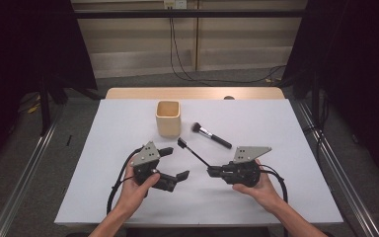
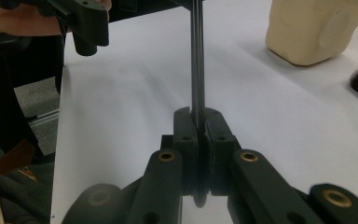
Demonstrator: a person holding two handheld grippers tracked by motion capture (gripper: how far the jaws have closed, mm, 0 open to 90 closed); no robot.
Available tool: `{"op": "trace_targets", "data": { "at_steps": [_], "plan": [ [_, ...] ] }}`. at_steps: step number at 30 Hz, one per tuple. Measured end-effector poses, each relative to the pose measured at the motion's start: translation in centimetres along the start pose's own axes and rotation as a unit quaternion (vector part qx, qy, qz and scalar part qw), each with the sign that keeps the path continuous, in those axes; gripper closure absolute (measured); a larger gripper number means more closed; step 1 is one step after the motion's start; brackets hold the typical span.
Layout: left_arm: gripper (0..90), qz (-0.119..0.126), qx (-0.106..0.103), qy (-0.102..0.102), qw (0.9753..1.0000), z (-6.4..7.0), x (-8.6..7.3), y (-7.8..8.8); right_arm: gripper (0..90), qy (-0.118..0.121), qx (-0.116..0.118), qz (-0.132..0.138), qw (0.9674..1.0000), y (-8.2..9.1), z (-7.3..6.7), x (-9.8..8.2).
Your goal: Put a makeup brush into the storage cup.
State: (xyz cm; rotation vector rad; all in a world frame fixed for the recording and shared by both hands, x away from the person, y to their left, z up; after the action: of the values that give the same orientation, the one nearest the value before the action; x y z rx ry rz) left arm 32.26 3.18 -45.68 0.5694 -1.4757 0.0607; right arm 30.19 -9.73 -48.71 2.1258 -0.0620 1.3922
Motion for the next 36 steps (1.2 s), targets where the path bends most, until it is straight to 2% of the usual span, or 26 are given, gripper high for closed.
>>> {"op": "trace_targets", "data": {
  "at_steps": [2,7,10,16,20,24,28,30,34,36],
  "plan": [
    [4.2,0.002,-0.003,-0.004,1.0,0.4,0.4,-0.3,85.8,0.002,0.001,0.003,1.0,0.0,-0.1,0.1],
    [4.0,0.011,-0.005,-0.001,0.9999,0.8,1.2,-1.2,85.9,0.005,0.003,0.004,1.0,-0.2,-0.2,0.1],
    [4.1,0.006,-0.001,-0.003,1.0,0.8,1.3,-1.7,85.8,0.005,0.003,0.006,1.0,-0.1,-0.3,0.2],
    [5.0,0.002,-0.013,-0.008,0.9999,1.0,1.7,-3.0,85.8,0.001,-0.001,0.01,0.9999,0.1,0.0,0.3],
    [7.5,0.005,-0.008,-0.001,1.0,0.9,2.0,-3.6,85.8,0.001,-0.002,0.01,0.9999,0.0,0.0,0.3],
    [9.6,0.007,-0.003,-0.006,1.0,1.0,1.8,-3.9,85.7,0.001,-0.001,0.01,1.0,0.0,-0.1,0.2],
    [16.8,0.01,-0.006,-0.006,0.9999,1.2,1.8,-4.0,85.7,0.003,0.0,0.008,1.0,0.0,-0.1,0.1],
    [24.1,0.013,-0.011,-0.007,0.9998,1.4,1.9,-4.1,85.7,0.003,0.0,0.008,1.0,-0.1,-0.1,0.0],
    [35.0,0.023,-0.014,0.016,0.9995,1.1,1.9,-3.9,85.7,0.002,-0.001,0.008,1.0,-0.1,-0.1,0.0],
    [36.2,0.032,-0.019,0.031,0.9988,0.8,2.0,-3.8,85.7,0.002,-0.003,0.007,1.0,-0.1,0.0,0.0]
  ]
}}
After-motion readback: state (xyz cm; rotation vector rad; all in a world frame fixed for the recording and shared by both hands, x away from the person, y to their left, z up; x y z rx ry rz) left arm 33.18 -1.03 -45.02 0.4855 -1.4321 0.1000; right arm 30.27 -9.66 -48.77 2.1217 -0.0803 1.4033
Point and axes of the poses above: each handheld gripper's, and its own axes: y roughly backward along the jaws, x roughly out of its top, z roughly to its right, the point moved 10 cm from there along -y, roughly forward along the jaws, and after that the axes turned 9 degrees about -y, right-handed, at the moved point
